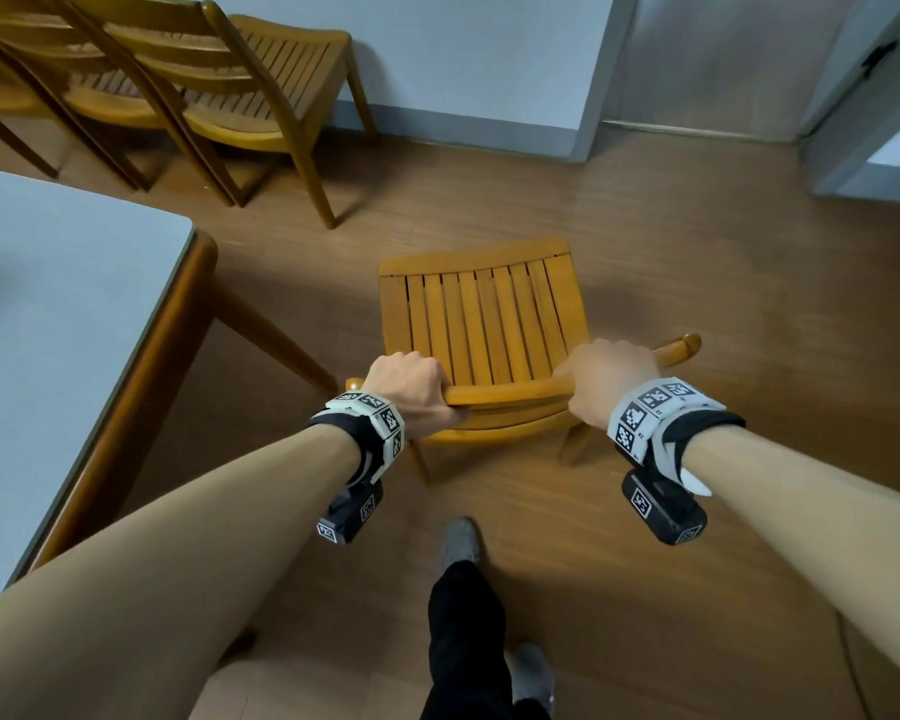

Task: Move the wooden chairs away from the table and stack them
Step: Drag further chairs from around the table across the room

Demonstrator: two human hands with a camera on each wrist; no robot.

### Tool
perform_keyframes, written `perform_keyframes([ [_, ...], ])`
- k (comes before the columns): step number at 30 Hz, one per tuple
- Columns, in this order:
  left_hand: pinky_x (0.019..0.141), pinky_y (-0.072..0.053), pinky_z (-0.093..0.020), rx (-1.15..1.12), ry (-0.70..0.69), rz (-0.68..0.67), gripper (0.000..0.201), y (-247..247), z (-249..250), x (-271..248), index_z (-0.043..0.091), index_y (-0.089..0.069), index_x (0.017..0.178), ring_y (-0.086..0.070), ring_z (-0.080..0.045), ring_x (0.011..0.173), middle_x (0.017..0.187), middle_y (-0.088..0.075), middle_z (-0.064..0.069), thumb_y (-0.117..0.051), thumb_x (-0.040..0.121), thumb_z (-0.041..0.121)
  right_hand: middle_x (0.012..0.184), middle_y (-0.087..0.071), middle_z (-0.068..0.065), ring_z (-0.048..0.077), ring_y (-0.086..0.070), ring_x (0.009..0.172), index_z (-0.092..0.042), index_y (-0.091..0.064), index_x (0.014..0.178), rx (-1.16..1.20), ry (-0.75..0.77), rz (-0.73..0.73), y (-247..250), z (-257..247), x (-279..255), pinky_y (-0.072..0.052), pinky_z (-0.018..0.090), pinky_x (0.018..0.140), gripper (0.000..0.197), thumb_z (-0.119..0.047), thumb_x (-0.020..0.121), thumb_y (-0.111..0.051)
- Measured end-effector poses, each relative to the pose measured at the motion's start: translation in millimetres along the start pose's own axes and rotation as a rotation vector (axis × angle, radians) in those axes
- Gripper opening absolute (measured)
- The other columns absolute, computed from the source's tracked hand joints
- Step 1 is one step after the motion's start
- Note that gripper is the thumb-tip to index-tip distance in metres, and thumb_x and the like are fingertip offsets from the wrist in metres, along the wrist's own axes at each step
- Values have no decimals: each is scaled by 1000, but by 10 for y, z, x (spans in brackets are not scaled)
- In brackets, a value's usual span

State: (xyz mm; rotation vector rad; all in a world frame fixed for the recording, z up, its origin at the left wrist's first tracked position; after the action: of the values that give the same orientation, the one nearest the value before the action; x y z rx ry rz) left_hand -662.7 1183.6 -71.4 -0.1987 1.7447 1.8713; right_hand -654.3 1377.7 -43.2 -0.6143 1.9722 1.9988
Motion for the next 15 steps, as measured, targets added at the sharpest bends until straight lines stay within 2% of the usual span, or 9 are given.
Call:
perform_keyframes([
  [2, 66, -55, -31, 6, -2, 0, 51, 100, -151, 157, 22, -73, 75, -61, -15, 64, 65, -65, 6, -56, 76, 70, 112, -68, -1, 26, -62, 103, -39, -63, 129, 2, 4, 1, 101, -73, 208, -47, 39, 87, 44, -22, 89, -60],
  [7, 58, -46, -26, 16, -9, 17, 50, 446, -590, 634, 23, -74, 76, -57, -12, 61, 64, -63, 7, -57, 76, 69, 108, -68, -2, 25, -62, 102, -39, -63, 129, 9, -12, -6, 422, -270, 798, -47, 39, 86, 44, -22, 89, -60],
  [15, 60, -40, -27, 49, -2, 34, 49, 975, -1207, 1368, 27, -76, 82, -54, -12, 62, 65, -60, 10, -57, 75, 72, 110, -69, -1, 26, -62, 102, -38, -64, 129, 27, -17, 2, 889, -495, 1698, -48, 39, 85, 44, -20, 89, -60],
])
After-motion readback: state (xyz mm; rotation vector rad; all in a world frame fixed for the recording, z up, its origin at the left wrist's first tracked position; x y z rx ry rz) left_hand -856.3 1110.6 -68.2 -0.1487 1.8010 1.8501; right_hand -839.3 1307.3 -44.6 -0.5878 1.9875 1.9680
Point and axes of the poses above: each hand's wrist, its own x-axis towards the middle knuckle, its own y-axis out of the back of the hand, z = x × y, the point moved 10 cm from there along x, towards the middle knuckle
